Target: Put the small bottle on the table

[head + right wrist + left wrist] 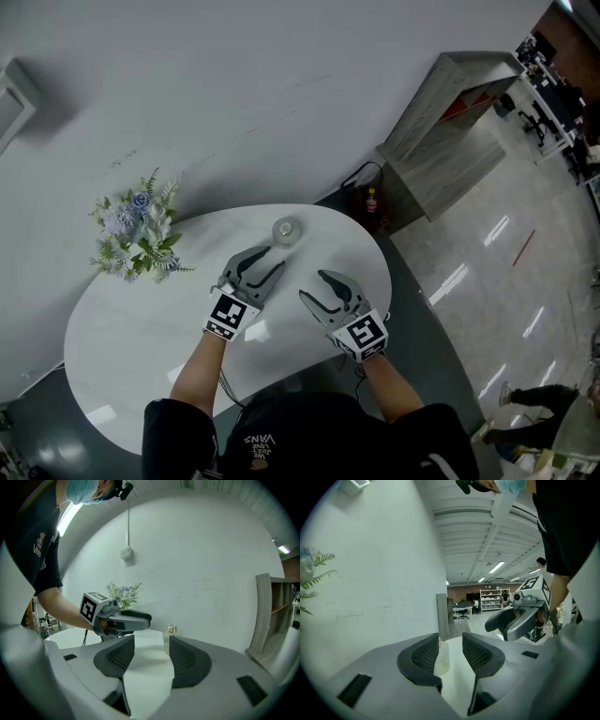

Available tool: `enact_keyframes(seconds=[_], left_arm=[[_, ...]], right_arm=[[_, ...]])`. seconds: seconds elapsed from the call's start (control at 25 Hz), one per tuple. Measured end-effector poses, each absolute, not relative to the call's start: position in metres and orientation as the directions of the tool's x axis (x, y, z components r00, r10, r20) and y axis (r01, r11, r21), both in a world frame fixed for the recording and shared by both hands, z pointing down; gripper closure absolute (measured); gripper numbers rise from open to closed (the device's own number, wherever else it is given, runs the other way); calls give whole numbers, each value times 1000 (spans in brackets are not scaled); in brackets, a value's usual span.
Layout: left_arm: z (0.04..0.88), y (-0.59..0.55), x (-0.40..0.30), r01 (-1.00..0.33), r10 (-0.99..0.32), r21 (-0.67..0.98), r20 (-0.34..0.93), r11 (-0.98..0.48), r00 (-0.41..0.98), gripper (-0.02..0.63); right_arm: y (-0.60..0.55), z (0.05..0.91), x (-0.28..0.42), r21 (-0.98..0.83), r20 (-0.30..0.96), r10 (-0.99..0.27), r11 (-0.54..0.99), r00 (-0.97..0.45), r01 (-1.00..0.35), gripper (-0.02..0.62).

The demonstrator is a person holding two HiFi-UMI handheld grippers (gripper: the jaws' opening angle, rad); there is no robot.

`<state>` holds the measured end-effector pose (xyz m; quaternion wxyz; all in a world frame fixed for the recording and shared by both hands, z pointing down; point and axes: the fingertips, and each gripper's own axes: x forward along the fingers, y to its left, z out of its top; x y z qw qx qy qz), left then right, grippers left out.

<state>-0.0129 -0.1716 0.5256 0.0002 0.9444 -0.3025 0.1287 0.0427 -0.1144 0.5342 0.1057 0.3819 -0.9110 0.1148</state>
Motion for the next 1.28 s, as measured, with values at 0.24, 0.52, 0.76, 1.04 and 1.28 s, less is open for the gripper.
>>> enact_keyframes(seconds=[0.24, 0.52, 0.76, 1.04, 1.28], left_arm=[[516, -144, -19, -563, -564, -79, 226, -823, 794, 464], [505, -114, -29, -556, -559, -81, 212, -827, 801, 516], [494, -89, -39, -556, -561, -88, 201, -827, 803, 550], [485, -60, -50, -552, -559, -96, 198, -828, 805, 572], [473, -38, -59, -558, -566, -96, 180, -824, 805, 578]], right_arm=[[-102, 521, 42, -106, 249, -722, 643, -646, -759, 446], [-84, 507, 40, -85, 217, -758, 613, -615, -786, 520], [-65, 496, 37, -93, 193, -780, 589, -595, -803, 534], [-42, 489, 34, -110, 184, -801, 559, -570, -822, 540], [-24, 481, 32, -110, 172, -820, 534, -546, -838, 540]])
